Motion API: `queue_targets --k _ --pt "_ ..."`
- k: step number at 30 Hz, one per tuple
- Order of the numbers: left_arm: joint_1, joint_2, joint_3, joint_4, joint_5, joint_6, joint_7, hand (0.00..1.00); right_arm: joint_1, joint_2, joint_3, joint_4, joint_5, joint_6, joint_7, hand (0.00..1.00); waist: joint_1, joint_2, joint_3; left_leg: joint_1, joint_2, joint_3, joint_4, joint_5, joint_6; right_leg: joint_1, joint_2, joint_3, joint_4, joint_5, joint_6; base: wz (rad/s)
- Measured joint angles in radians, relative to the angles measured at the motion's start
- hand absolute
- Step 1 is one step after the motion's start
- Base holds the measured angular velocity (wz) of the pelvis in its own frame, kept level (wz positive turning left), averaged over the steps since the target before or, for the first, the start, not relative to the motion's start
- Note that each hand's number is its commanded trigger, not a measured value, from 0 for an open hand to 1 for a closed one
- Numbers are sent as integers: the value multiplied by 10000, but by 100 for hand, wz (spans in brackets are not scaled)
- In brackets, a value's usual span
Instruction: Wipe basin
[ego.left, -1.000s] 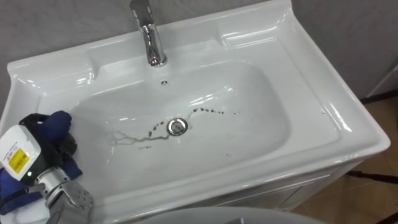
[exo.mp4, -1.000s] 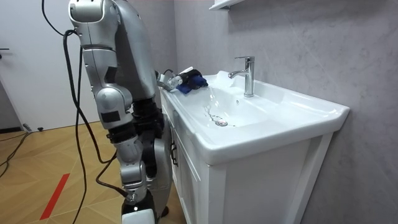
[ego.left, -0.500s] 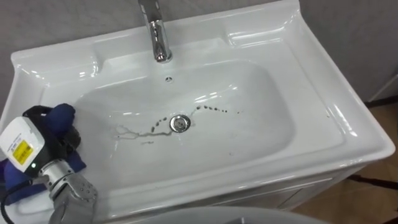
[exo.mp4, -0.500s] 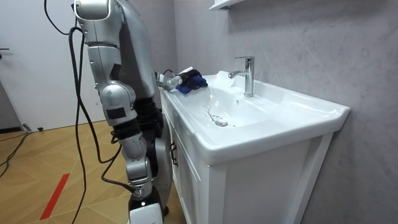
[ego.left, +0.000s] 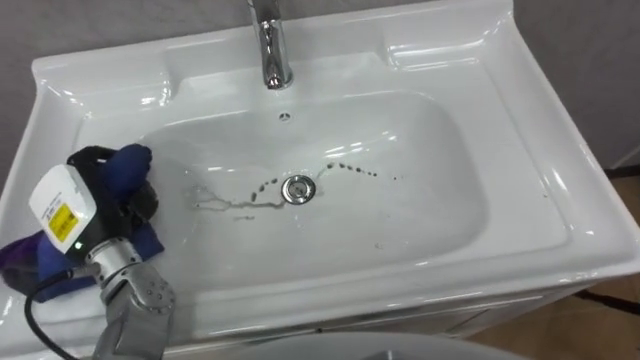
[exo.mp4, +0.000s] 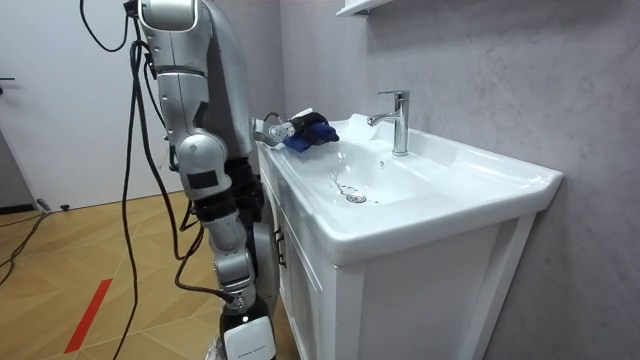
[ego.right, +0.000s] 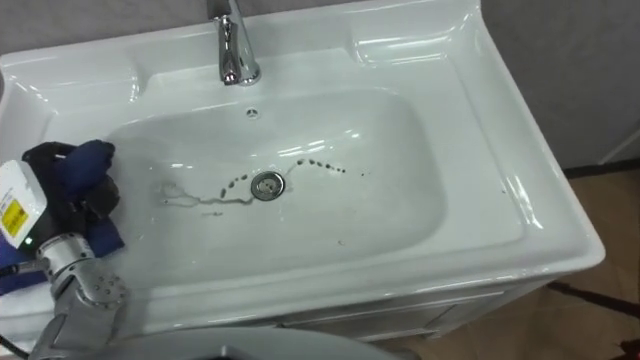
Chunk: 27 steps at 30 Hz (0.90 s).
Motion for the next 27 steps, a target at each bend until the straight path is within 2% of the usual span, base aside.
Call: queue_targets --k 4,10,18,27 --pt "49 -4 -479 -343 6 -112 -98 100 -10 -3 -5 144 1 -9 92 0 0 -17 3 -114 -5 -34 9 0 0 -101 -2 -79 -24 0 0 2" --pt "79 -11 -799 -608 6 -166 -403 100 8 3 -5 216 -5 -14 220 0 -7 -9 -5 -185 -7 -63 22 1 0 -178 -1 -108 -29 0 -1 1" --pt "309 -48 -1312 -633 89 -212 -416 100 8 3 -13 166 -12 -98 200 0 -23 29 -53 -157 -7 -50 16 1 0 -167 -2 -119 -27 2 -1 0" --pt "327 -42 -1464 -480 86 -209 -450 100 10 0 -18 149 -49 -80 196 0 -273 30 -59 -87 -1 -16 15 1 0 -135 -1 -77 16 2 -2 -2"
